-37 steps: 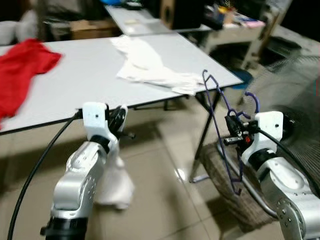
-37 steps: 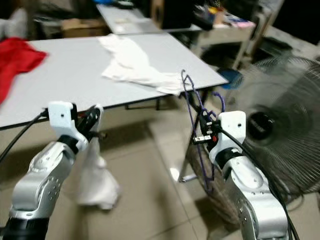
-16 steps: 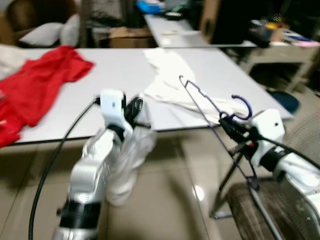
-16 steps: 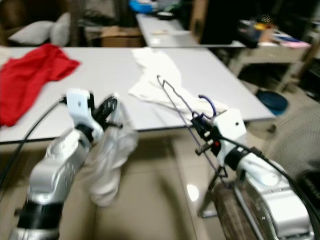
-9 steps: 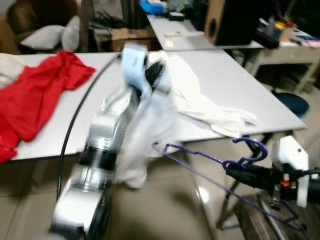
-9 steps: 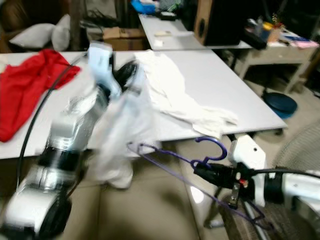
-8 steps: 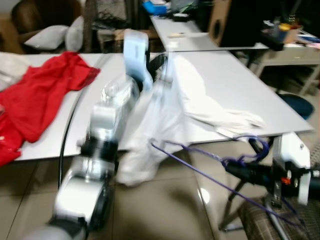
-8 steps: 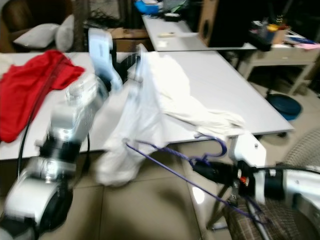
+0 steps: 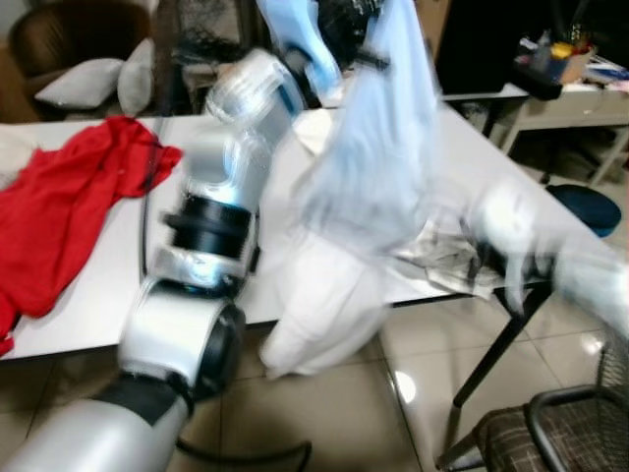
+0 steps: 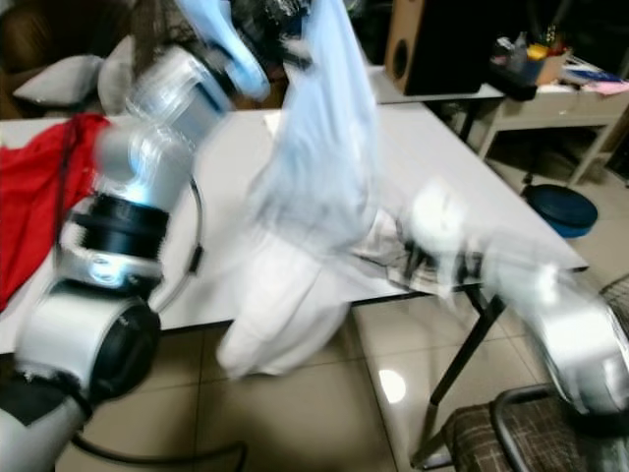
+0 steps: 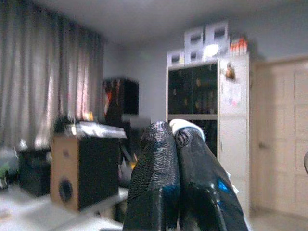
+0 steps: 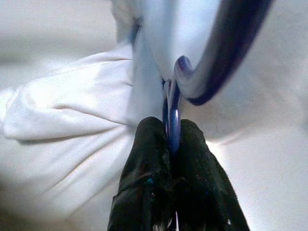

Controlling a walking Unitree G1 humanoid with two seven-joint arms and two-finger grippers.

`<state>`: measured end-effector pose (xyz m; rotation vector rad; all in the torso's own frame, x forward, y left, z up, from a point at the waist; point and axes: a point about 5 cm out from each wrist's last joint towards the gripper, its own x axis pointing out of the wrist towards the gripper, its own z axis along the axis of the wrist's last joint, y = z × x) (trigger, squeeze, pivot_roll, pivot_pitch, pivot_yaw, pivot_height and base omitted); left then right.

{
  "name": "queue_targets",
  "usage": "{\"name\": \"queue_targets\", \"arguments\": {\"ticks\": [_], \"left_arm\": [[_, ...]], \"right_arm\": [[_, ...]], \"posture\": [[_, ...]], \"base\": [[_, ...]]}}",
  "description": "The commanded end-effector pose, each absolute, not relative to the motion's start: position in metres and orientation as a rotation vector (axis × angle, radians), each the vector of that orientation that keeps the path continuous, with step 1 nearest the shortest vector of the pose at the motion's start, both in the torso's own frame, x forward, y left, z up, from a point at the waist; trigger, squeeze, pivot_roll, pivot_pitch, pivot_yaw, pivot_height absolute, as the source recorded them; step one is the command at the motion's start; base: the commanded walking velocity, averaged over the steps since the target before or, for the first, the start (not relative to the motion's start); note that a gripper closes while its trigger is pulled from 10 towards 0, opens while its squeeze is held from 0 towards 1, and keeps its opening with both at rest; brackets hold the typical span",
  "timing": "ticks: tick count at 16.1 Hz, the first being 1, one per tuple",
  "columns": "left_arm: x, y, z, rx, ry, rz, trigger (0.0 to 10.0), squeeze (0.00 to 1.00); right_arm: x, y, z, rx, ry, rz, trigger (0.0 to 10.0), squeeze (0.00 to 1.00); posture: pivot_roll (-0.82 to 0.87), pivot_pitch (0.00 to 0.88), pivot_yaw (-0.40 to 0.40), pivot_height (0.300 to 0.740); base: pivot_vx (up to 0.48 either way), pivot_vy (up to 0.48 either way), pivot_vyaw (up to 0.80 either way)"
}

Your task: Hang hanger

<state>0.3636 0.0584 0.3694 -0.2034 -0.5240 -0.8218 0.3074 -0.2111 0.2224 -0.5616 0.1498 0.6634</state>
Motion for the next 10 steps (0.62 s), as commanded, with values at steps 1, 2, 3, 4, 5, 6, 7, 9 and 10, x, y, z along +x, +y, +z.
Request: {"name": "queue_targets", "arguments": {"ticks": [1,2,3,4,5,6,7,9,10], "left_arm": [[0.36,0.08,0.384,-0.199,-0.588,-0.788,10.0,0.0],[0.358,0.088,0.389,-0.19,-0.608,-0.773,10.0,0.0],[0.356,0.096,0.394,-0.185,-0.629,-0.753,10.0,0.0],[0.355,0.112,0.402,-0.181,-0.659,-0.706,10.0,0.0],[0.354,0.125,0.406,-0.189,-0.674,-0.659,10.0,0.0],[0.354,0.134,0.405,-0.193,-0.673,-0.623,10.0,0.0],[0.355,0.136,0.398,-0.208,-0.653,-0.609,10.0,0.0],[0.356,0.127,0.361,-0.221,-0.547,-0.614,10.0,0.0],[0.352,0.109,0.325,-0.218,-0.447,-0.636,10.0,0.0]], "right_arm": [[0.322,-0.223,0.237,-0.647,0.093,0.555,10.0,0.0],[0.335,-0.232,0.26,-0.676,0.013,0.461,10.0,0.0],[0.345,-0.241,0.286,-0.689,-0.078,0.37,10.0,0.0],[0.353,-0.251,0.333,-0.693,-0.263,0.243,10.0,0.0],[0.356,-0.256,0.366,-0.673,-0.395,0.186,10.0,0.0],[0.357,-0.255,0.38,-0.691,-0.456,0.193,10.0,0.0],[0.359,-0.253,0.378,-0.702,-0.444,0.226,10.0,0.0],[0.368,-0.25,0.35,-0.725,-0.351,0.341,10.0,0.0],[0.369,-0.246,0.315,-0.748,-0.255,0.444,10.0,0.0]], "posture": [[0.02,0.0,-0.037,0.74],[0.03,0.0,-0.048,0.74],[0.03,0.0,-0.053,0.74],[0.03,0.0,-0.058,0.74],[0.03,0.0,-0.069,0.74],[0.04,0.0,-0.072,0.74],[0.04,0.0,-0.077,0.74],[0.03,0.0,-0.08,0.74],[0.03,0.0,-0.081,0.74]], "base": [[0.375,0.0,0.0],[0.371,0.0,0.0],[0.371,0.0,0.0],[0.371,0.0,0.0],[0.371,0.0,0.0],[0.371,0.0,0.0],[0.371,0.0,0.0],[0.371,0.0,0.0],[0.371,0.0,0.0]]}}
